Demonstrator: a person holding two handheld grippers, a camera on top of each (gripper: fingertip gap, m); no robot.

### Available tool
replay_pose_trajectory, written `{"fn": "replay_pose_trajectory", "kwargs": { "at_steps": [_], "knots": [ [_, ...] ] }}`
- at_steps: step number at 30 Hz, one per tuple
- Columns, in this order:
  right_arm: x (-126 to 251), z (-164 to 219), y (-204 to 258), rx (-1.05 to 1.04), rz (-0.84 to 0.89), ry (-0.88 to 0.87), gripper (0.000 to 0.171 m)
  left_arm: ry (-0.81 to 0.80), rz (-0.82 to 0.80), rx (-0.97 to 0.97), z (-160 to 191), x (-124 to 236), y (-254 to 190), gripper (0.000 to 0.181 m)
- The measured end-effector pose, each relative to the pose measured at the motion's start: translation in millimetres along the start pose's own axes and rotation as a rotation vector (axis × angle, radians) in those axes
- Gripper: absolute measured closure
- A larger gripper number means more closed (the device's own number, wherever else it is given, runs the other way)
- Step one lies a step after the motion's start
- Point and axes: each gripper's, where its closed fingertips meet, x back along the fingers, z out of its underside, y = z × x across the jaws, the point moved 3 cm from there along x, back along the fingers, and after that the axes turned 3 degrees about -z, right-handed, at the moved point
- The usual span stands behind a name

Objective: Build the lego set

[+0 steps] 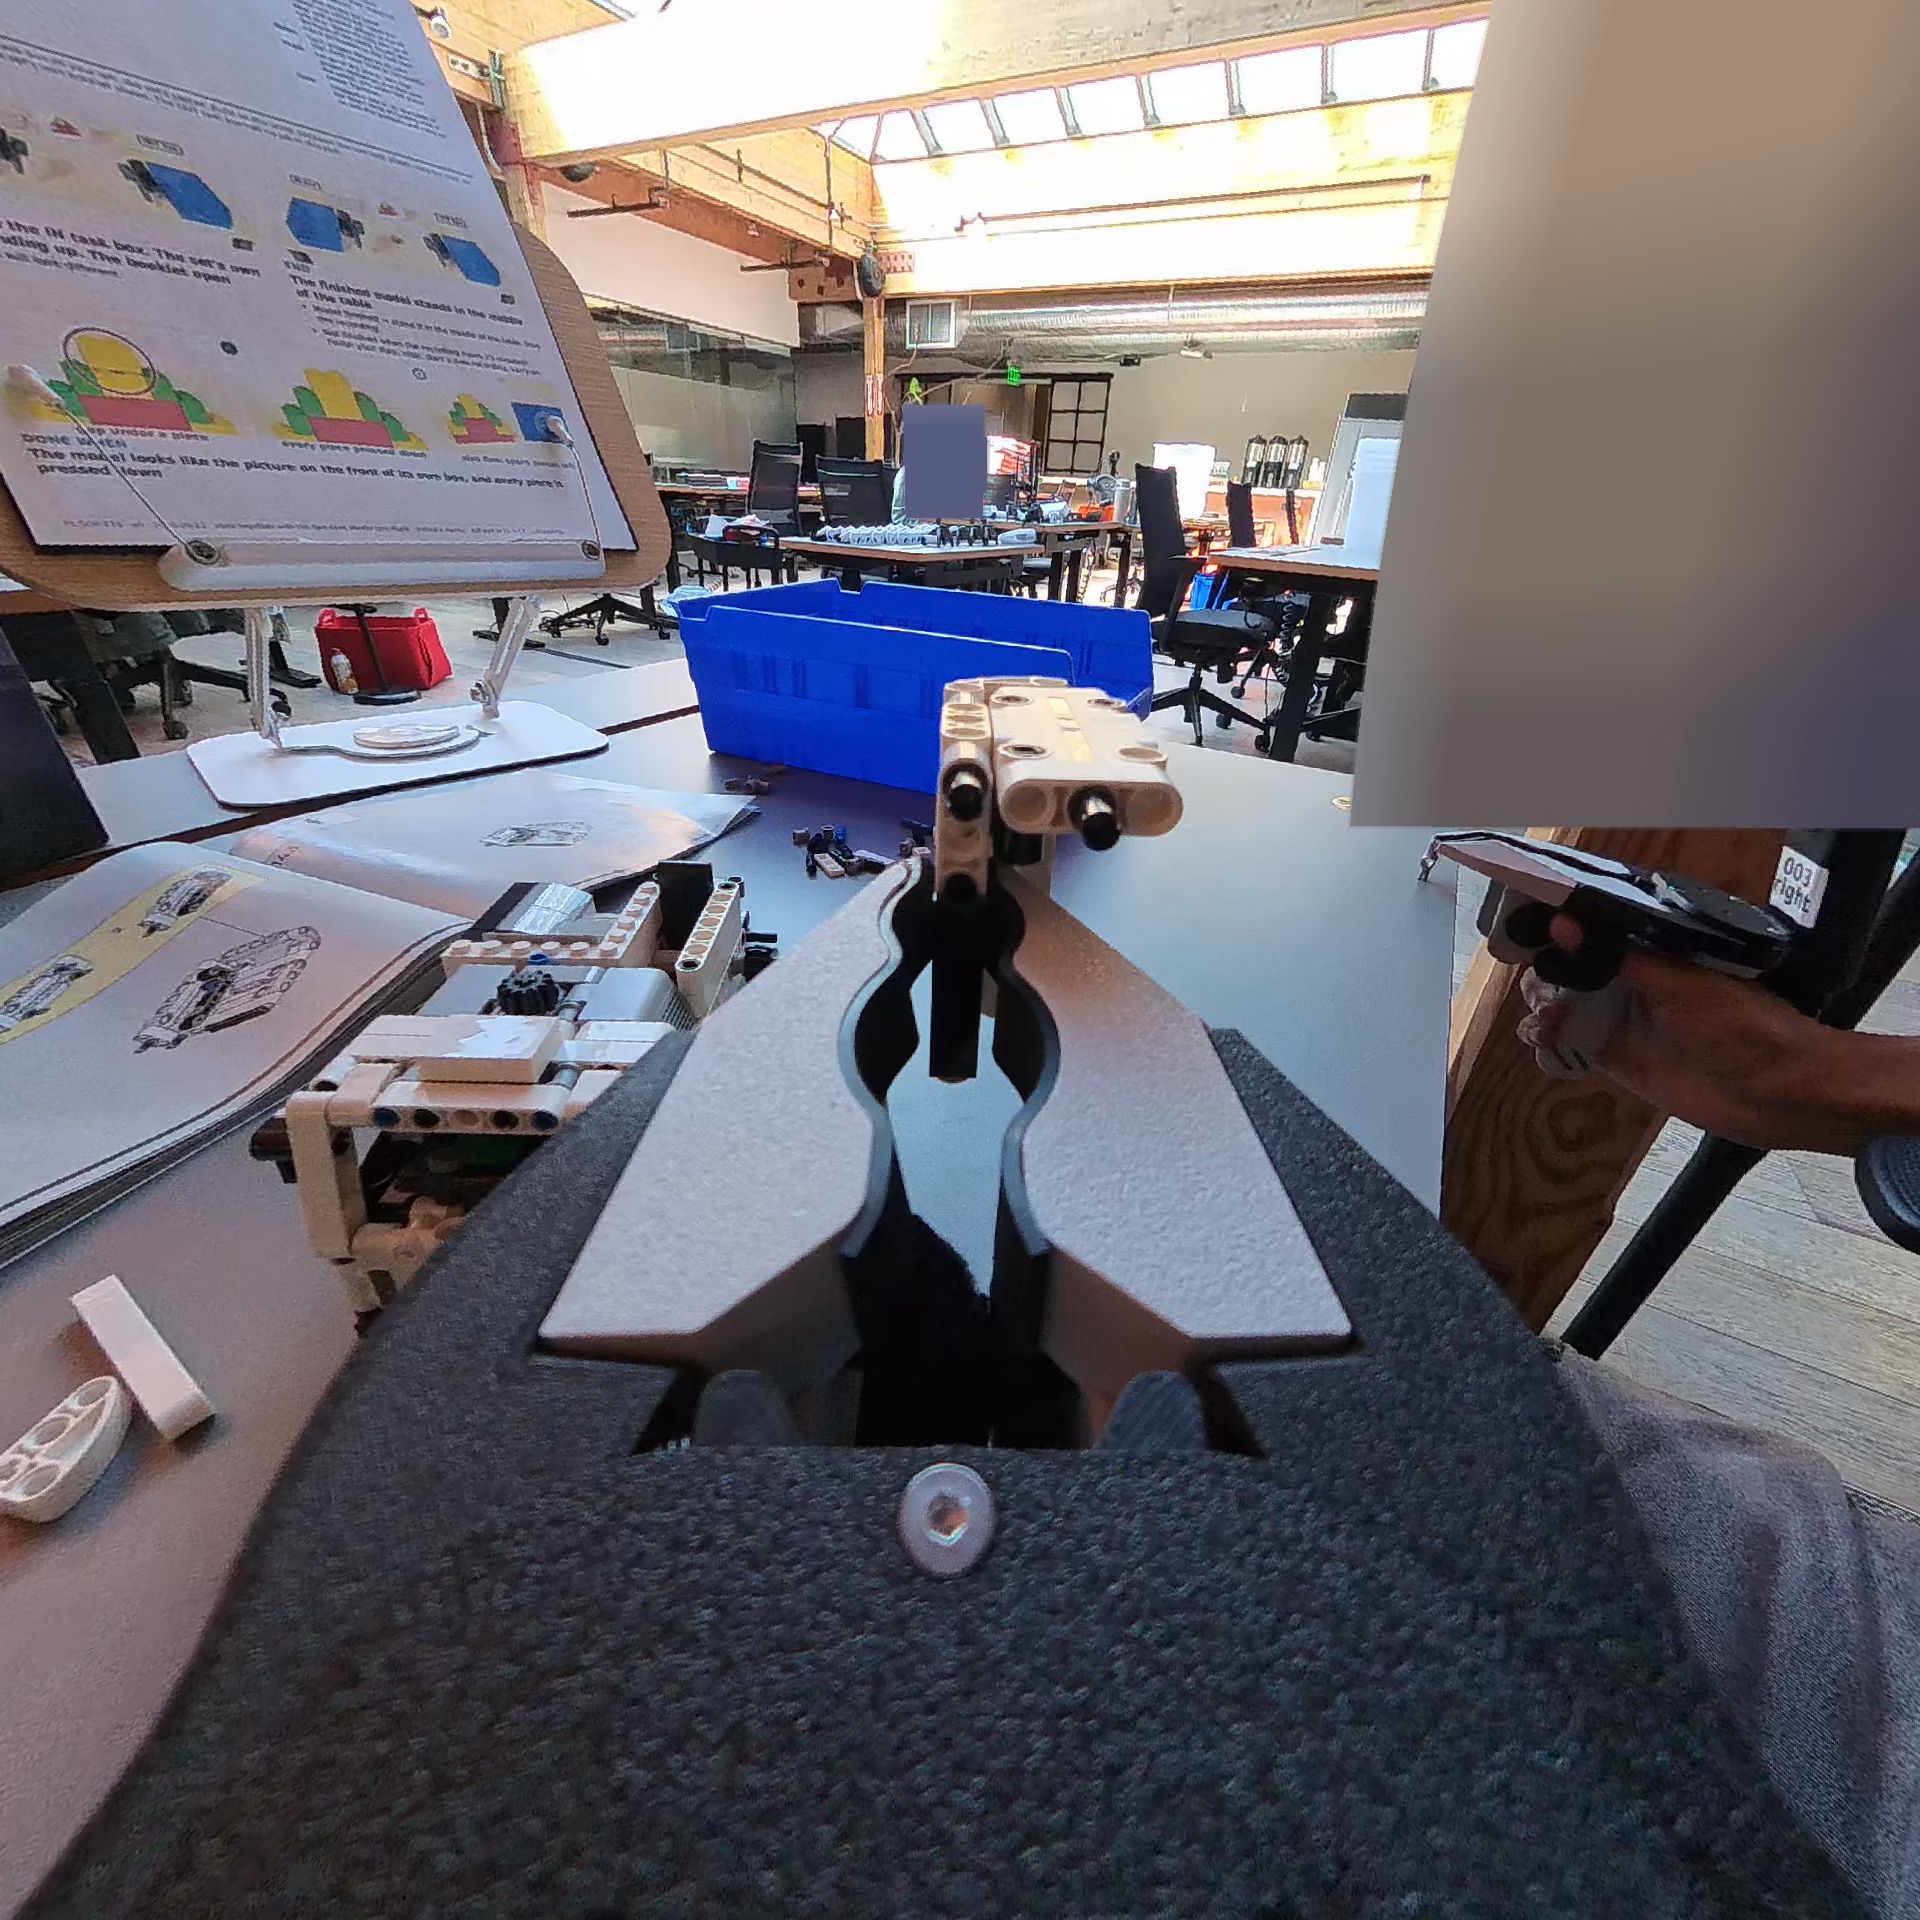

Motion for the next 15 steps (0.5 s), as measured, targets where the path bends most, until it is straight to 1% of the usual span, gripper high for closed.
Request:
{"fn": "replay_pose_trajectory", "kwargs": {
  "at_steps": [12,15],
  "knots": [
    [0.0,-1.3,0.0,-0.003,0.003,-0.003,0.159,0.000,0.001,-0.002,0.1,0.0,0.0,0.175],
    [2.0,-6.4,-5.1,0.012,0.029,-0.009,0.152,-0.001,0.000,-0.002,0.0,0.0,-0.1,0.175]
  ]
}}
